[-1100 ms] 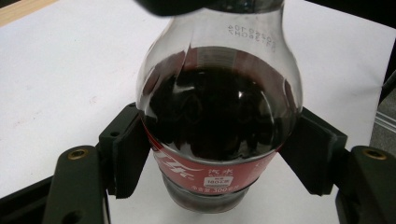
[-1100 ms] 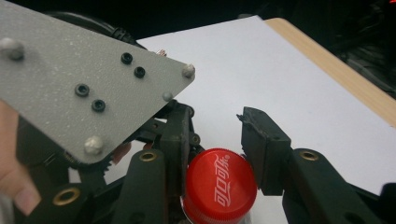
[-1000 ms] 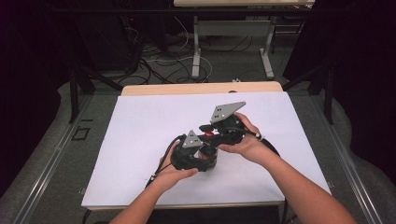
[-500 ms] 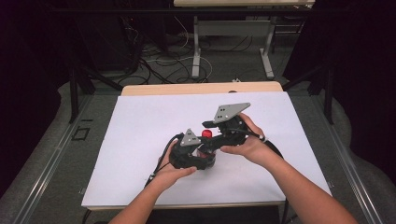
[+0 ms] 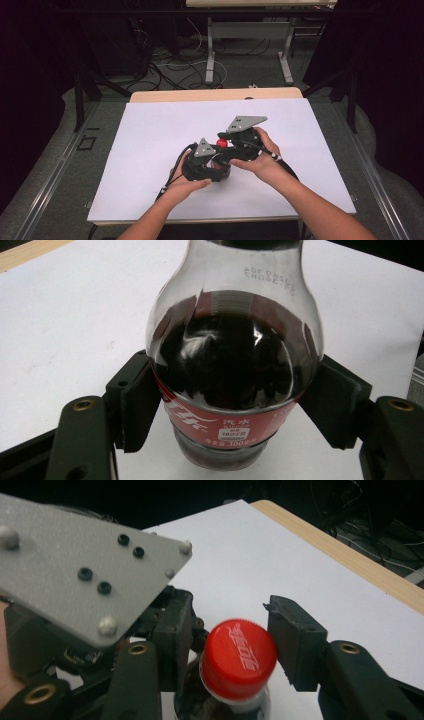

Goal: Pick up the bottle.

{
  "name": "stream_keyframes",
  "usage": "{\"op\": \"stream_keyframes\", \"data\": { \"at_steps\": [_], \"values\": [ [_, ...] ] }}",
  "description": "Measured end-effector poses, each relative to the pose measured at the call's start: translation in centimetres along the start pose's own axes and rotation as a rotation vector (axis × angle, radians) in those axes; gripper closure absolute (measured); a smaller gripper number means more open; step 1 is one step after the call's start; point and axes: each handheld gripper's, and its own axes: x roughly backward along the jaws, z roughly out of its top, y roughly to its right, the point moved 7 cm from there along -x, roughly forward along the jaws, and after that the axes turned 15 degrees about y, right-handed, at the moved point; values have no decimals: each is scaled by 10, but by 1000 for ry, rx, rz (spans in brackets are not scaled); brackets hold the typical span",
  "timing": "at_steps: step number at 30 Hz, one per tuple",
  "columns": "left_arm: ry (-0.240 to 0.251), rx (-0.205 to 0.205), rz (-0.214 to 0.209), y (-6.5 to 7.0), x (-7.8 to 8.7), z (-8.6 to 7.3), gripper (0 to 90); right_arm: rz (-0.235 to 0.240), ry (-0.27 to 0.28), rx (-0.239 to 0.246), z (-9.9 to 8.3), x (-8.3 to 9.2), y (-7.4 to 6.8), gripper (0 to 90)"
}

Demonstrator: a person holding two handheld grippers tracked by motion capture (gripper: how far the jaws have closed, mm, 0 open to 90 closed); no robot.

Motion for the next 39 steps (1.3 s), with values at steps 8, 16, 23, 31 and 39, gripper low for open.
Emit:
{"op": "stream_keyframes", "data": {
  "at_steps": [8,16,23,31,39],
  "values": [
    [0,13,-13,2,1,0,303,60,-9,0,1,-1,3,612],
    [2,27,-61,9,1,-1,303,337,-64,73,3,2,9,613],
    [-1,10,-70,9,2,-1,302,410,-72,132,2,4,10,612],
    [-16,8,-82,9,3,-1,302,397,-78,127,3,3,11,612],
    [-2,9,-40,2,2,-1,302,246,-52,103,6,2,10,464]
  ]
}}
